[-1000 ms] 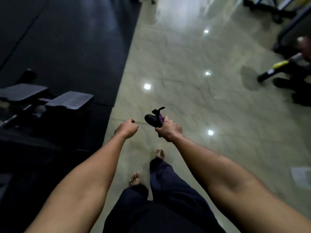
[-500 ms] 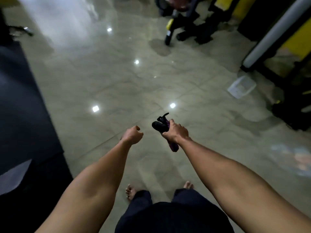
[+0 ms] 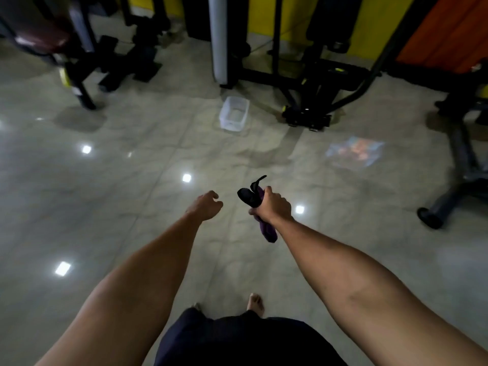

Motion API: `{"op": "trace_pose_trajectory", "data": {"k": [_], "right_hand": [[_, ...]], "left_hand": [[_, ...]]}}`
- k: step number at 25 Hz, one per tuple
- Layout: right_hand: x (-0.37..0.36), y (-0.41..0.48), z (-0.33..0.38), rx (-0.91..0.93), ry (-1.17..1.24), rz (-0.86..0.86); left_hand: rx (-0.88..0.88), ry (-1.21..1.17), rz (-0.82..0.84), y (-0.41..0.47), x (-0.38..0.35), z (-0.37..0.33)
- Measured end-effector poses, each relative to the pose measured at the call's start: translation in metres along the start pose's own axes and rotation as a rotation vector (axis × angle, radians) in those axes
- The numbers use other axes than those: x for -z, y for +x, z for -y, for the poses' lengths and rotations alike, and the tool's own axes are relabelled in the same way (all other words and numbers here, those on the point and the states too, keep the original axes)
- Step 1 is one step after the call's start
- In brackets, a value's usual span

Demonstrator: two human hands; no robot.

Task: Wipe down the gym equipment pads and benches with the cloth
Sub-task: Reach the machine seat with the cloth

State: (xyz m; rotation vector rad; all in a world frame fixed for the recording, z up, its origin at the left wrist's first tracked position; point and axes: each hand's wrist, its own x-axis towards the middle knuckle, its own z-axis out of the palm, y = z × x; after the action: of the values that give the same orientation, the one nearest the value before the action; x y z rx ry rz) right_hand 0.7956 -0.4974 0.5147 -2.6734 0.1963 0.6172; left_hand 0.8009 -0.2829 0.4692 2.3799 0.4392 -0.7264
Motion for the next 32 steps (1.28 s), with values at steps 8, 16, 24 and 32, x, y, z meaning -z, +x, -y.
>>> {"op": "trace_pose_trajectory", "data": {"k": [8, 16, 24, 32], "right_hand": [[0.078, 0.123, -0.090, -0.313, 0.106, -0.182], [0.178, 0.230, -0.140, -0.622, 0.327, -0.274], [0.264, 0.338, -0.278, -0.667, 0.349, -0.275], [0.384, 0.433, -0.410, -0.571, 0.279, -0.232]], "left_hand": [[-0.225, 0.258, 0.228, 0.150, -0.027, -0.171], [-0.450, 0.396, 0.348, 0.270, -0.029, -0.361], [-0.437, 0.451, 0.400, 0.342, -0.119, -0.526], [-0.399, 0.389, 0.379, 0.367, -0.181, -0.700]]}}
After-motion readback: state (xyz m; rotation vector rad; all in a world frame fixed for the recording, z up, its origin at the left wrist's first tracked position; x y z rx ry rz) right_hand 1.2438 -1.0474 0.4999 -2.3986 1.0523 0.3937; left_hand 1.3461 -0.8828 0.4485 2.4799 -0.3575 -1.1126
